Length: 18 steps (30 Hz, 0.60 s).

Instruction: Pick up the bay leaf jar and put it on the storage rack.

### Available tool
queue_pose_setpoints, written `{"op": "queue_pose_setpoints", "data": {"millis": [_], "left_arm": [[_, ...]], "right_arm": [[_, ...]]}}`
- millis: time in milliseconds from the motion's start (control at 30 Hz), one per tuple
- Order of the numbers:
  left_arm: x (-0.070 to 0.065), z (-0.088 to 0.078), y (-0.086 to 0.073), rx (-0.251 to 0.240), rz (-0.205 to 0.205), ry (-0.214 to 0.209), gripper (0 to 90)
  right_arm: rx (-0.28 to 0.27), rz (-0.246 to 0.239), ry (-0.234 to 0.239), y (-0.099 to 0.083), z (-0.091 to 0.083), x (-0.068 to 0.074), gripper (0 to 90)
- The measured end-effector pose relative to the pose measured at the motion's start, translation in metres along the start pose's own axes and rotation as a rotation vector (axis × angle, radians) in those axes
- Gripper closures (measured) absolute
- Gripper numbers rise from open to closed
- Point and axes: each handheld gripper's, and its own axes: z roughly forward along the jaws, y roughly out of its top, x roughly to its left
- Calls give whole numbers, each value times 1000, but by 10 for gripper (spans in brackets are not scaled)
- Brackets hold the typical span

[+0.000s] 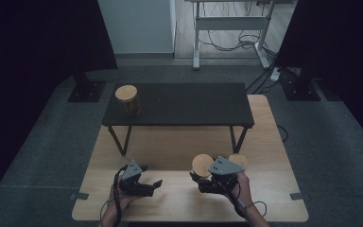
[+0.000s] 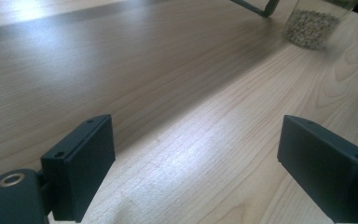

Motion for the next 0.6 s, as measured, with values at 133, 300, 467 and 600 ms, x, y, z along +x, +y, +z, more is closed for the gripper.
{"op": "queue_pose_setpoints", "data": {"millis": [133, 300, 467, 600], "left_arm": [[-2, 1, 0, 4, 6, -2, 108], [-1, 1, 0, 6, 7, 0, 108], [-1, 0, 0, 3, 3, 4, 108], [-1, 1, 0, 4, 5, 4, 108]], "right_arm": [[-2, -7, -1, 5, 0, 0, 247], [-7, -10, 9, 11, -1, 0, 247], [-15, -11, 16, 17, -3, -1, 247], [-26, -10, 24, 21, -6, -4, 247]]}}
